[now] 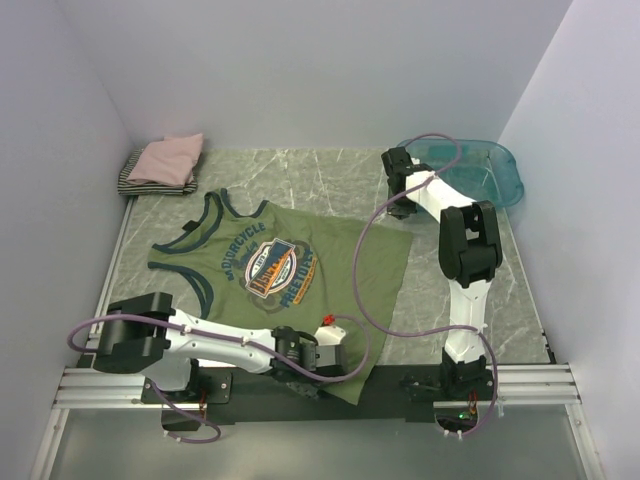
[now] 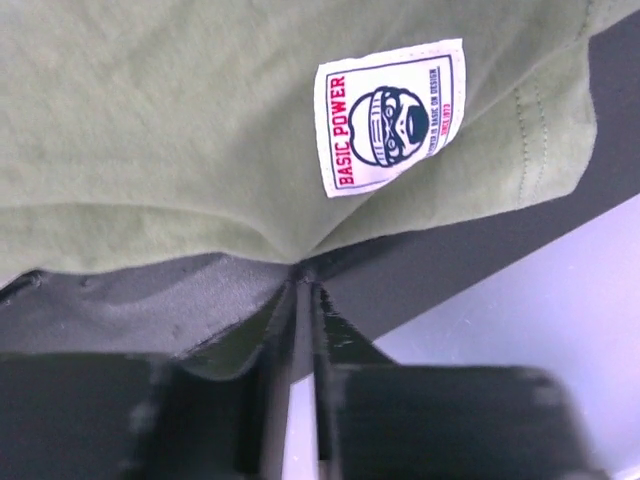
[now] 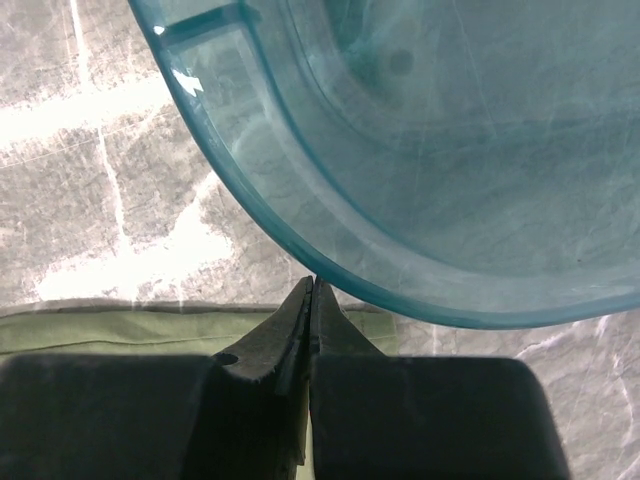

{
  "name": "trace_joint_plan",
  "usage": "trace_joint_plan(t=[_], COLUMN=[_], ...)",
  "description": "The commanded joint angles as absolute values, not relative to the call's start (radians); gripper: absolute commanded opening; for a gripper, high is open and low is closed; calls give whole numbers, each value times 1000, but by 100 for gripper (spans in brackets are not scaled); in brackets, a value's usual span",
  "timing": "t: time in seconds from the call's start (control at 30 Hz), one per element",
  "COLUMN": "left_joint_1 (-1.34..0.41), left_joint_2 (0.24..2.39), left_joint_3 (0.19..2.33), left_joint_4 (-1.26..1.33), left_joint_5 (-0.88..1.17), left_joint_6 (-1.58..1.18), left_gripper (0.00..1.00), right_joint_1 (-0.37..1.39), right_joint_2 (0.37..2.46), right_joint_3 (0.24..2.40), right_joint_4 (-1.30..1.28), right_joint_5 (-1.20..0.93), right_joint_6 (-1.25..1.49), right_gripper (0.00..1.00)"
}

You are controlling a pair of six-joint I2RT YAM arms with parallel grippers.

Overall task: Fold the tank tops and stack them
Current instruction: Flatten the tank top out

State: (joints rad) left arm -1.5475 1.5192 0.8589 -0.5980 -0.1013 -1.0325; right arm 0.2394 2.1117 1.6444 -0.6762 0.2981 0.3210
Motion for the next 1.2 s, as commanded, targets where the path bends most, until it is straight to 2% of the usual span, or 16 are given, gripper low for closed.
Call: trace_joint_plan(t=[0.0, 0.07, 0.1, 0.17, 0.2, 0.3, 0.4, 0.47, 0.67, 0.8, 1.0, 1.07, 1.17], left_joint_1=[-1554, -1514, -1485, -1369, -1323, -1133, -913, -741, -471, -397, -365, -359, -344], left_joint_2=[1502, 1468, 1447, 1364, 1338, 1286, 1336, 1424, 1745, 1951, 2190, 2252, 2302], left_joint_3=[931, 989, 1003, 1035, 1049, 1123, 1201, 1238, 1451, 1653, 1905, 1950, 1959], left_joint_4=[-626, -672, -678, -673, -672, -661, -629, -569, -496, -549, -627, -644, -635], left_joint_5=[-112, -170, -176, -172, -164, -179, -222, -192, -181, -144, -68, -61, -64], left_joint_6=[-1016, -1009, -988, -962, -922, -853, -819, -795, -744, -698, -643, -653, -669], left_gripper=[19, 31, 32, 37, 38, 42, 41, 35, 28, 29, 37, 35, 26], right_joint_1=[232, 233, 233, 233, 233, 236, 253, 273, 337, 364, 382, 382, 379], right_joint_2=[2074, 2024, 2010, 1973, 1959, 1907, 1826, 1769, 1739, 1758, 1735, 1740, 1755], right_joint_3=[1664, 1646, 1641, 1652, 1664, 1667, 1597, 1553, 1457, 1419, 1281, 1241, 1215], right_joint_4=[-669, -647, -637, -637, -643, -646, -612, -597, -574, -559, -499, -486, -476], right_joint_5=[289, 258, 241, 219, 209, 183, 158, 160, 153, 140, 135, 143, 155], right_joint_6=[336, 333, 333, 330, 330, 345, 376, 399, 408, 417, 439, 443, 448], right_gripper=[0, 0, 1, 10, 21, 35, 39, 39, 37, 36, 39, 40, 39])
